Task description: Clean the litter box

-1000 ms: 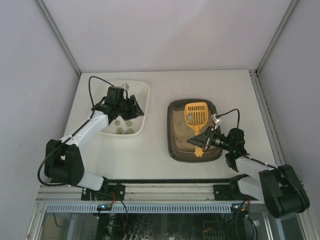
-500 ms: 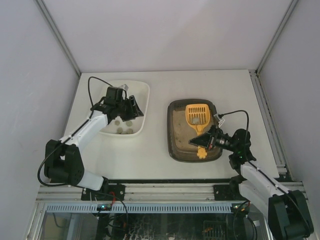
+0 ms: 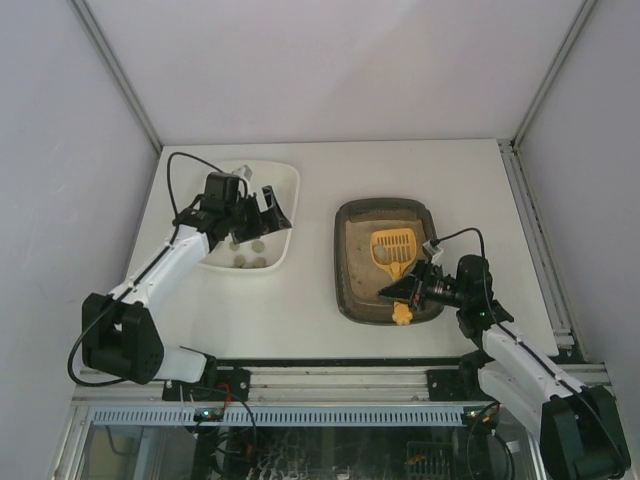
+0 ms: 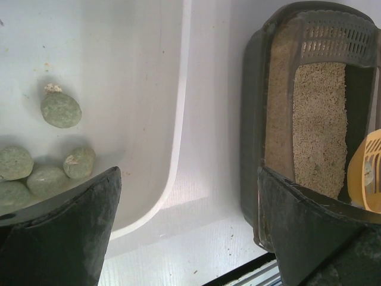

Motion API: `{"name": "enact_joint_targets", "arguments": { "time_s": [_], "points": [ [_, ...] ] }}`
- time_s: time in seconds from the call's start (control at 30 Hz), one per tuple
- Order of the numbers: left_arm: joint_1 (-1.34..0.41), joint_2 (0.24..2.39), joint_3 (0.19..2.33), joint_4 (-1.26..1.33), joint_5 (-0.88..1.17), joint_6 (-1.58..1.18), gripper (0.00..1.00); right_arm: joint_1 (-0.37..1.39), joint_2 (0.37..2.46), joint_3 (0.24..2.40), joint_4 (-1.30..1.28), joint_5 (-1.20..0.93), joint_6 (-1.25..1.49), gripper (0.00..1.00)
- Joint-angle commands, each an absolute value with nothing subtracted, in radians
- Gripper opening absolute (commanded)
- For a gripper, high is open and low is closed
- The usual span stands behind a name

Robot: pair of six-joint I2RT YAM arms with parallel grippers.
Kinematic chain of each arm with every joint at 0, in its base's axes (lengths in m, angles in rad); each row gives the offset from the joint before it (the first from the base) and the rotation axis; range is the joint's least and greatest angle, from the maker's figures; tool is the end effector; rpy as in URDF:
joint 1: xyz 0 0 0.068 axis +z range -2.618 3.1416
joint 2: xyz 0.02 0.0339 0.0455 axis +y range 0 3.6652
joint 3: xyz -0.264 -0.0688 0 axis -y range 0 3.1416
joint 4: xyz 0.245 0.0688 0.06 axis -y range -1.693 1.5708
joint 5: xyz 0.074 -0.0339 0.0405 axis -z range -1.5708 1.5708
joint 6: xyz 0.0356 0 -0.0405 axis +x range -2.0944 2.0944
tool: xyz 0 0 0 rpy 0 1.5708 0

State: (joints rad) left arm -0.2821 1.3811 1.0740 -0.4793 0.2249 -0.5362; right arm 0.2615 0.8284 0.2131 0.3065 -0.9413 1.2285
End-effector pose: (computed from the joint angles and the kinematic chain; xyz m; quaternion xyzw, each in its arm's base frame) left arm 0.2847 -0.0908 0.2790 -0.0738 0.9163 -0.2462 0.3072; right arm 0.1536 0.0709 0.1868 0.0977 0.7615 0.6256 0.1383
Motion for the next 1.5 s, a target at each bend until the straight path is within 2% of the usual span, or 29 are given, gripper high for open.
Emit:
{"name": "enact_joint_targets", "arguments": {
  "time_s": [0.0,0.07,0.1,0.17,0.27,0.33,0.43,0.5,0.57,0.67,0.7,0.77,0.8,0.9,1.0,1.1,1.27,1.37,1.47],
  "points": [
    [-0.261,1.317,1.081,-0.488,0.242,-0.479,1.00,0.312,0.846,0.294,0.216,-0.930,1.111,0.00],
    [-0.245,1.302,1.095,-0.510,0.245,-0.457,1.00,0.270,0.885,0.282,0.329,-1.001,1.184,0.00],
    [-0.239,1.298,1.107,-0.525,0.246,-0.442,1.00,0.211,0.842,0.273,0.336,-0.984,1.193,0.00],
    [-0.231,1.292,1.139,-0.566,0.226,-0.401,1.00,0.181,0.771,0.280,0.217,-0.919,1.120,0.00],
    [-0.219,1.285,1.189,-0.625,0.200,-0.344,1.00,0.245,0.852,0.285,0.263,-0.992,1.125,0.00],
    [-0.203,1.274,1.210,-0.653,0.200,-0.326,1.00,0.140,0.784,0.260,0.262,-0.977,1.146,0.00],
    [-0.164,1.255,1.232,-0.680,0.229,-0.320,1.00,0.245,0.784,0.261,0.235,-0.922,1.119,0.00],
    [-0.142,1.251,1.257,-0.710,0.253,-0.305,1.00,0.211,0.825,0.269,0.272,-0.987,1.144,0.00],
    [-0.126,1.241,1.268,-0.727,0.260,-0.292,1.00,0.127,0.751,0.246,0.260,-0.935,1.147,0.00],
    [-0.103,1.225,1.267,-0.726,0.259,-0.286,1.00,0.221,0.823,0.243,0.334,-0.971,1.185,0.00],
    [-0.095,1.223,1.273,-0.731,0.249,-0.287,1.00,0.205,0.832,0.244,0.358,-0.987,1.202,0.00],
    [-0.081,1.225,1.300,-0.752,0.231,-0.270,1.00,0.162,0.781,0.241,0.295,-0.923,1.168,0.00],
    [-0.075,1.230,1.319,-0.760,0.214,-0.255,1.00,0.197,0.783,0.257,0.265,-0.892,1.133,0.00],
    [-0.037,1.273,1.421,-0.842,0.203,-0.145,1.00,0.285,0.881,0.396,0.197,-0.907,1.040,0.00],
    [0.075,1.389,1.554,-0.985,0.327,-0.070,0.99,0.293,0.930,0.515,0.176,-0.865,0.992,0.00],
    [0.188,1.471,1.629,-1.056,0.393,-0.059,0.95,0.318,1.073,0.688,0.132,-0.863,0.938,0.00],
    [0.273,1.496,1.686,-1.083,0.266,-0.023,0.95,0.452,1.430,1.111,-0.081,-0.856,0.782,0.00],
    [0.321,1.515,1.730,-1.121,0.278,-0.007,0.94,0.540,1.621,1.343,-0.235,-0.804,0.693,0.00],
    [0.364,1.531,1.736,-1.135,0.245,-0.007,0.94,0.624,1.843,1.687,-0.514,-0.686,0.560,0.00]
  ]
}}
